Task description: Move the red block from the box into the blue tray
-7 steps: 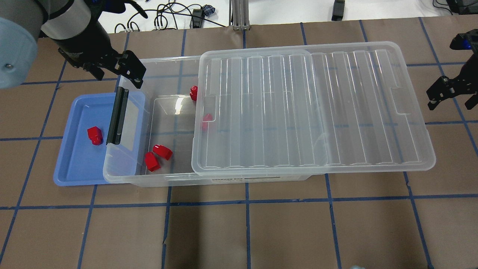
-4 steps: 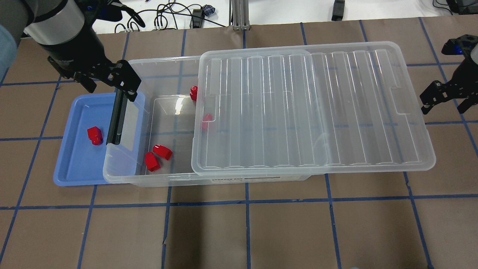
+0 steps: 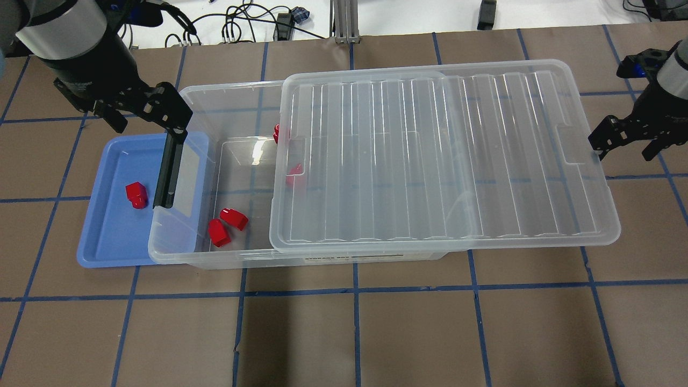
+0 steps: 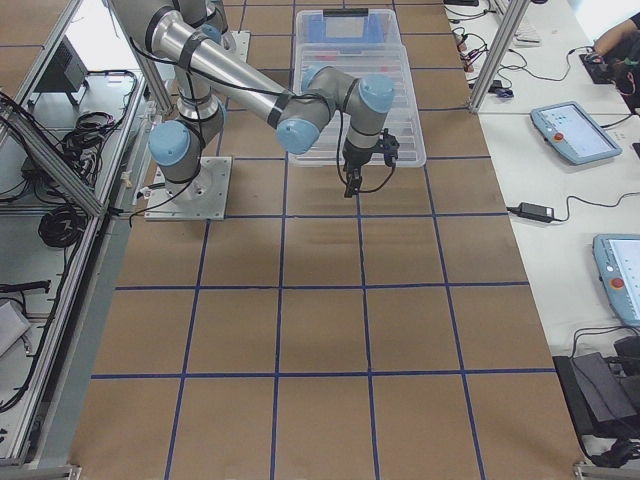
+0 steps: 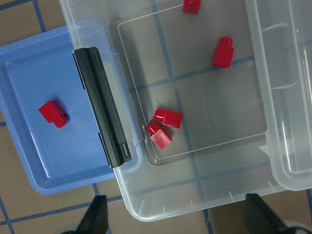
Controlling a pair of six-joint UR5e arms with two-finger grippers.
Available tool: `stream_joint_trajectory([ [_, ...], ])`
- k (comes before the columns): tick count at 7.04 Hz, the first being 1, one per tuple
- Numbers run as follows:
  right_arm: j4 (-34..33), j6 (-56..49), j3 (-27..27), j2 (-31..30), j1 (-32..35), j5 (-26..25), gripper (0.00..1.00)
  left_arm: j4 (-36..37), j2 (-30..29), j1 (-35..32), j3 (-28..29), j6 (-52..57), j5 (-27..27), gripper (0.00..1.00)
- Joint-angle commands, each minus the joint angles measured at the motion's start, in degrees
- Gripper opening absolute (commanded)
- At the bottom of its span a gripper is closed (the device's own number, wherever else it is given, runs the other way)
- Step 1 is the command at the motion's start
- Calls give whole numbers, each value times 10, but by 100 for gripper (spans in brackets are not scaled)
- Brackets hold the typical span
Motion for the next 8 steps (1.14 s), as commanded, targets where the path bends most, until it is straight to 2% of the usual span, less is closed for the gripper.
stream_joint_trajectory([
  [1, 1, 28, 0, -1, 34, 0, 100, 19, -11, -1, 7, -37, 1, 100],
  [3, 1, 47, 0, 0, 69, 3, 100, 35, -13, -3, 7, -53, -2, 100],
  [8, 1, 178, 0, 1, 154, 6, 100, 35, -10, -5, -3, -67, 1, 100],
])
